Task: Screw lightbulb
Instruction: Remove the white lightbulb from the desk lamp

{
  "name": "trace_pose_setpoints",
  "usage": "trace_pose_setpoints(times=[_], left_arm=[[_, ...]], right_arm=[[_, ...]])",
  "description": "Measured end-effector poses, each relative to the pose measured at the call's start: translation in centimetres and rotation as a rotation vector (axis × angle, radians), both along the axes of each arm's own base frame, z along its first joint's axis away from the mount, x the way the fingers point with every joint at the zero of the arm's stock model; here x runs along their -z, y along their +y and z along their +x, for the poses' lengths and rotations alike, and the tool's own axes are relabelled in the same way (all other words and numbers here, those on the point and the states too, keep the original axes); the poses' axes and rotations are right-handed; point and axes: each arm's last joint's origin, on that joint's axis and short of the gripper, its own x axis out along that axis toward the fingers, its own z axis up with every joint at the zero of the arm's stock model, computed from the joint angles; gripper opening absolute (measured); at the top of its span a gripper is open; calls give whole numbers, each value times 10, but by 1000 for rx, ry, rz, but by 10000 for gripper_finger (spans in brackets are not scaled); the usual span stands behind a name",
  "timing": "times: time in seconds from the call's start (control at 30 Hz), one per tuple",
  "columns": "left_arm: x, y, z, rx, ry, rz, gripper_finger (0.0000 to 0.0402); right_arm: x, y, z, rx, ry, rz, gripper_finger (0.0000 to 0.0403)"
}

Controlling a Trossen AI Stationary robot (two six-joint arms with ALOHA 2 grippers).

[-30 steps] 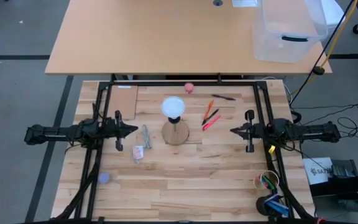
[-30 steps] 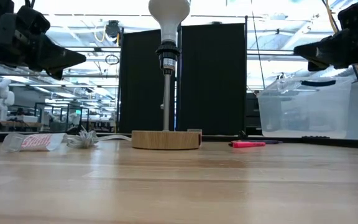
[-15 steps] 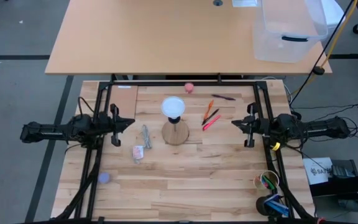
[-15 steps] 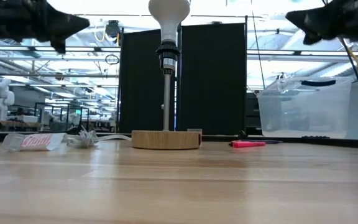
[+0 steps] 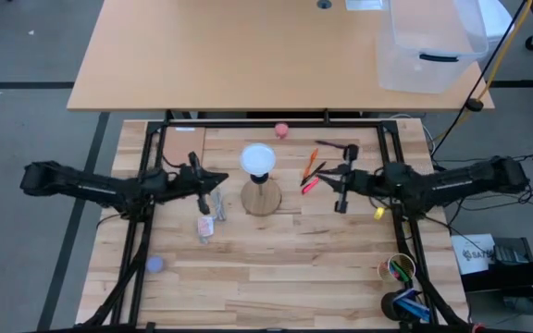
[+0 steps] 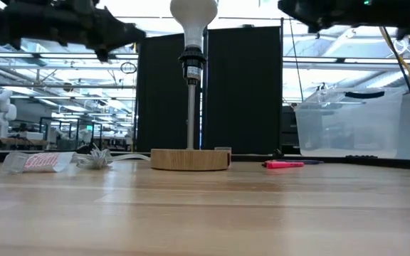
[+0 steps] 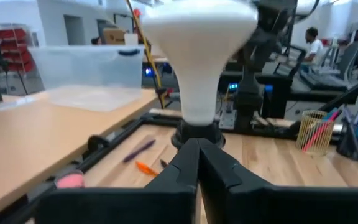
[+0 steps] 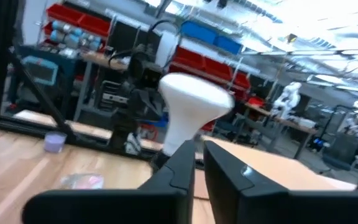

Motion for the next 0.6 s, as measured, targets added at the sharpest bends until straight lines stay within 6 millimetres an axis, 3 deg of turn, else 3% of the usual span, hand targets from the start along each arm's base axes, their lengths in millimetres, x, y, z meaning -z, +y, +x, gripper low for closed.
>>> trace_pose_setpoints(times=[0.4, 0.6], left_arm=[[13, 11, 26, -28, -60, -45, 152], [7, 14, 42, -1, -57, -32, 200]], right_arm=[[-8, 0, 62, 0, 46, 15, 147], [-11, -4, 81, 95, 44, 82, 209]])
